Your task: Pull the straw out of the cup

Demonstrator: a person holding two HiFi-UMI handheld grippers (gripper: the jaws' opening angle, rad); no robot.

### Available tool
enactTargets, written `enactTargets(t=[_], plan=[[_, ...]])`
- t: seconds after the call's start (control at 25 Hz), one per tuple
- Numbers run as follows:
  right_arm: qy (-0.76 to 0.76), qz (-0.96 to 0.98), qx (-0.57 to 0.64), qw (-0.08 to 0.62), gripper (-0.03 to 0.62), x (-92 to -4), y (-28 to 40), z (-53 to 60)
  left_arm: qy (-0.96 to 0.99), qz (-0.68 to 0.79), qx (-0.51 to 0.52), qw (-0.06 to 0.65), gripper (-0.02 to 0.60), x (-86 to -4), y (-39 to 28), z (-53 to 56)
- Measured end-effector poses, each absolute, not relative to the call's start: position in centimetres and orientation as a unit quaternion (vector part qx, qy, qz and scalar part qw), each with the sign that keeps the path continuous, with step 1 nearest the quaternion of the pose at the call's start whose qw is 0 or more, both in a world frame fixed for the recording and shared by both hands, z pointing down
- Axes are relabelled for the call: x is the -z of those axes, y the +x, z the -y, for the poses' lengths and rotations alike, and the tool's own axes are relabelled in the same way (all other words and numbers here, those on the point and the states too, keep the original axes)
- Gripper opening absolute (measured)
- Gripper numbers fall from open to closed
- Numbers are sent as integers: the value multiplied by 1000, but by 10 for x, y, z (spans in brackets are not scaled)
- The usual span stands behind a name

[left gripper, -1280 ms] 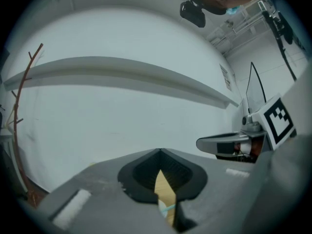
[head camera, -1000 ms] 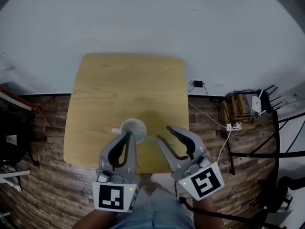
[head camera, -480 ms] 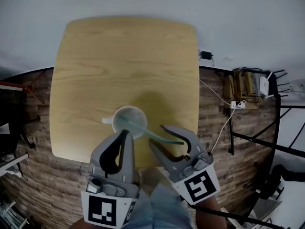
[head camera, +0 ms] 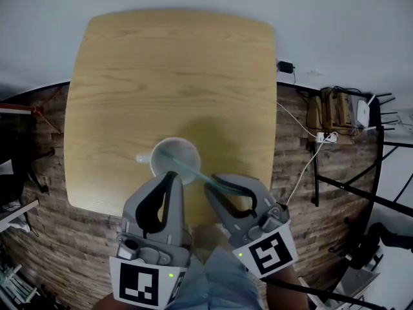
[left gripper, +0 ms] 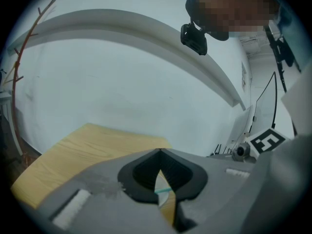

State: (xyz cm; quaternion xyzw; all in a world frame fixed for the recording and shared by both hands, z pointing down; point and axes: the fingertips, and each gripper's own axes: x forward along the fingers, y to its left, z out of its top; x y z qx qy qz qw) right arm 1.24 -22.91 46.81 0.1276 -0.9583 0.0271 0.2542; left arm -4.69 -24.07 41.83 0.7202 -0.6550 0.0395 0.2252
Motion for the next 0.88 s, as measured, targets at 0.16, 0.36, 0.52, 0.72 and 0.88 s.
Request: enactTargets(t=[0.16, 0.36, 0.52, 0.72, 0.88], plan=[[125, 958, -27, 256, 46, -472, 14, 225, 719, 656, -41, 224, 20, -419, -45, 239], [124, 959, -27, 252, 41, -467, 16, 224, 719, 659, -40, 215, 20, -413, -43, 237], [126, 962, -30, 239, 40, -456, 17, 223, 718, 662, -39, 210, 20, -407, -42, 234], [134, 967, -18, 216, 40, -432, 19, 222, 723, 664, -37, 185, 20, -388, -38, 230], [146, 971, -13, 191, 40, -408, 21, 219, 719, 676, -30, 160, 20, -367, -41, 225]])
